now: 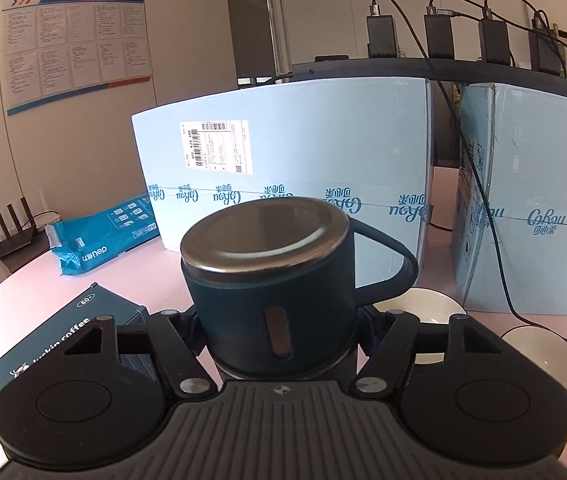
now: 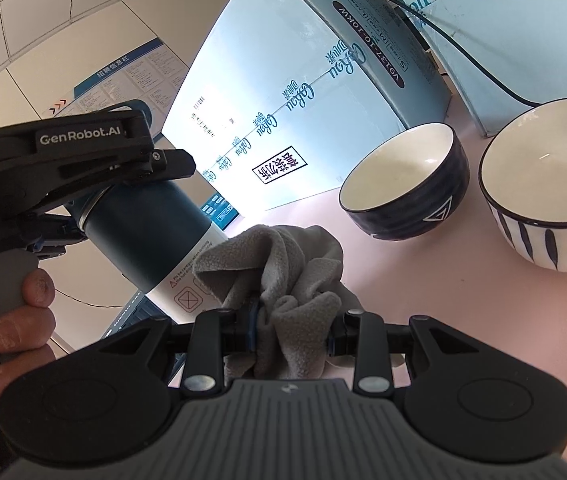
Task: Clean container
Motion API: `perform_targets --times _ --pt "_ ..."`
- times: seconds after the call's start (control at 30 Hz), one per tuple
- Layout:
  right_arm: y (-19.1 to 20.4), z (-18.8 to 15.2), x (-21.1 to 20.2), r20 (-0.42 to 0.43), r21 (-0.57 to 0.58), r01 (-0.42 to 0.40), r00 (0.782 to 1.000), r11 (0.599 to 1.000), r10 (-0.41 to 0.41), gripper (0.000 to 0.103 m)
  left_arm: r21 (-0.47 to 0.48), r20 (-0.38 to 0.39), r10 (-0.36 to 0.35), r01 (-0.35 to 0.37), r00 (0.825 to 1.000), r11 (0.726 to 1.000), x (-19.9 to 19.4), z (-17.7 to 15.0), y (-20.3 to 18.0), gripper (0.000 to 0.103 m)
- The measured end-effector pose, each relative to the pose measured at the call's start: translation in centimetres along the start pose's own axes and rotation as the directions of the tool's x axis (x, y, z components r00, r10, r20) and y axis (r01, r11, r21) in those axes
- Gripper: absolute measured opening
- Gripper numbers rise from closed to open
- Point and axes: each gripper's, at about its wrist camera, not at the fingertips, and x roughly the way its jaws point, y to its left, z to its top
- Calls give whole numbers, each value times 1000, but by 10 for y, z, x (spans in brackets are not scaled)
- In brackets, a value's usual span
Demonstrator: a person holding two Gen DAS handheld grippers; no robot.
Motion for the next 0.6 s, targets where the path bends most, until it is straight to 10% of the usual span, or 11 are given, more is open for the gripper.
perform_targets --times 0.37,0.47,0.6 --pt "10 -2 3 -22 -48 -3 1000 999 2 34 123 -21 -298 298 954 947 5 0 41 64" --pt "13 -3 3 -28 -63 -1 1000 998 0 34 211 -36 -438 435 898 875 11 1 54 64" --pt "16 -5 4 -41 -79 6 999 997 -9 34 299 -66 -621 610 781 734 18 1 75 63"
